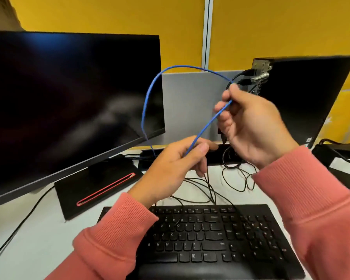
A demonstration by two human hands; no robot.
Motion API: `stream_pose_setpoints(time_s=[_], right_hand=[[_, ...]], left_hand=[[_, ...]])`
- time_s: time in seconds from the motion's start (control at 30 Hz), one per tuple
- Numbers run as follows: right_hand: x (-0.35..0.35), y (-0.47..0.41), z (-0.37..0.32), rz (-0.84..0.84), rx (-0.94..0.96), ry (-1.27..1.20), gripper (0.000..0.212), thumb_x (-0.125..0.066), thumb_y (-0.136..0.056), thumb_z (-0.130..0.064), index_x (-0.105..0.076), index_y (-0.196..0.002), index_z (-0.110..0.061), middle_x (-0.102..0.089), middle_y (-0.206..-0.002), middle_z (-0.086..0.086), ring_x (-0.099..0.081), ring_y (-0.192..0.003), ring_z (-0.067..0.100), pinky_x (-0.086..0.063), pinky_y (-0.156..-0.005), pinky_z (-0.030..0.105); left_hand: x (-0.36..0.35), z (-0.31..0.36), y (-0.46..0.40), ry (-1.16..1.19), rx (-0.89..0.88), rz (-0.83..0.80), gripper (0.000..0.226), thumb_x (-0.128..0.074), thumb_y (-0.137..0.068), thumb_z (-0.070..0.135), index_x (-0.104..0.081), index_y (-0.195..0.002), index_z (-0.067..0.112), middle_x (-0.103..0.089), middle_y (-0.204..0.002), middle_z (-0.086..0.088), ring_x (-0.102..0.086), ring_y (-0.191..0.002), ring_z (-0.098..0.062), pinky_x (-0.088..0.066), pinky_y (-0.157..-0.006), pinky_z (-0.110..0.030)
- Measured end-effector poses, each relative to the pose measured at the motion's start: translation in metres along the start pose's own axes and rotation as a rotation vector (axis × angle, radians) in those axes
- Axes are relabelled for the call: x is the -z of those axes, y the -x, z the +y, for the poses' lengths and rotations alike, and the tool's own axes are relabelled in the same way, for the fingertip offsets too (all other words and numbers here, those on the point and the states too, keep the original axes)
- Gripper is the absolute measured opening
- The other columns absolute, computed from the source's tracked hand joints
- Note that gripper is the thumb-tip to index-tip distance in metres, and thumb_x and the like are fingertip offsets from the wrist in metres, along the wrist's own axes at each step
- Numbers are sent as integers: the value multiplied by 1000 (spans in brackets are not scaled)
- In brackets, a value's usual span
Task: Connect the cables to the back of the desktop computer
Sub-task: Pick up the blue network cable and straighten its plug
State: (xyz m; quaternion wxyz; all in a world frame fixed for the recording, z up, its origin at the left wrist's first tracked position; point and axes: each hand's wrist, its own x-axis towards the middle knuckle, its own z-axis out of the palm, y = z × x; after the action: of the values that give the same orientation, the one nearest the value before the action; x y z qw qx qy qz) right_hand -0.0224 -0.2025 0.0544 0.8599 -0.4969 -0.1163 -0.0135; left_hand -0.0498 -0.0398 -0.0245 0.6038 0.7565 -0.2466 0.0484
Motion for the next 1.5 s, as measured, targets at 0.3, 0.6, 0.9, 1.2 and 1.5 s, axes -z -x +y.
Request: stream_pose_setpoints(time_s=[0.3,0.6,0.9,1.2,1.5], right_hand=[[27,2,21,-192,-126,84,38,-42,-100,-19,-70,-115,2,-69,-102,22,-60,-67,19,-46,-61,25],[16,8,57,-375,-124,345,45,-48,-93,-46,-80,-108,-19,-76,-110,9,-64,-82,19,-48,-67,25],[33,21,15,-92,179,451,43,-39,-107,-40,-78,-111,-22,-75,-112,1,-64,-100,11,-42,-84,34],[64,8,58,116,220,806,34,-44,-106,-23,-65,-81,-21,-67,-87,2,-62,-80,11,-45,-74,26],[105,2,67,432,-168,188,16,-47,-102,-7,-60,-94,-8,-58,-75,9,-45,-55,14,-41,-54,25]], left_hand=[[20,61,-20,-48,-62,239,37,-46,-109,23,-68,-82,10,-28,-55,8,-26,-51,-9,-33,-59,-36],[28,120,-71,-140,23,79,31,-45,-108,14,-73,-103,2,-26,-53,8,-23,-47,-10,-35,-56,-27],[33,112,-84,148,223,63,35,-48,-107,17,-59,-133,-3,-30,-58,6,-20,-45,-7,-32,-45,-20],[45,129,-93,382,268,-20,42,-44,-107,20,-51,-141,-4,-34,-63,3,-24,-44,-5,-31,-41,-17],[73,101,-99,11,91,214,31,-40,-108,6,-63,-128,1,-39,-60,2,-26,-49,-11,-34,-41,-20]])
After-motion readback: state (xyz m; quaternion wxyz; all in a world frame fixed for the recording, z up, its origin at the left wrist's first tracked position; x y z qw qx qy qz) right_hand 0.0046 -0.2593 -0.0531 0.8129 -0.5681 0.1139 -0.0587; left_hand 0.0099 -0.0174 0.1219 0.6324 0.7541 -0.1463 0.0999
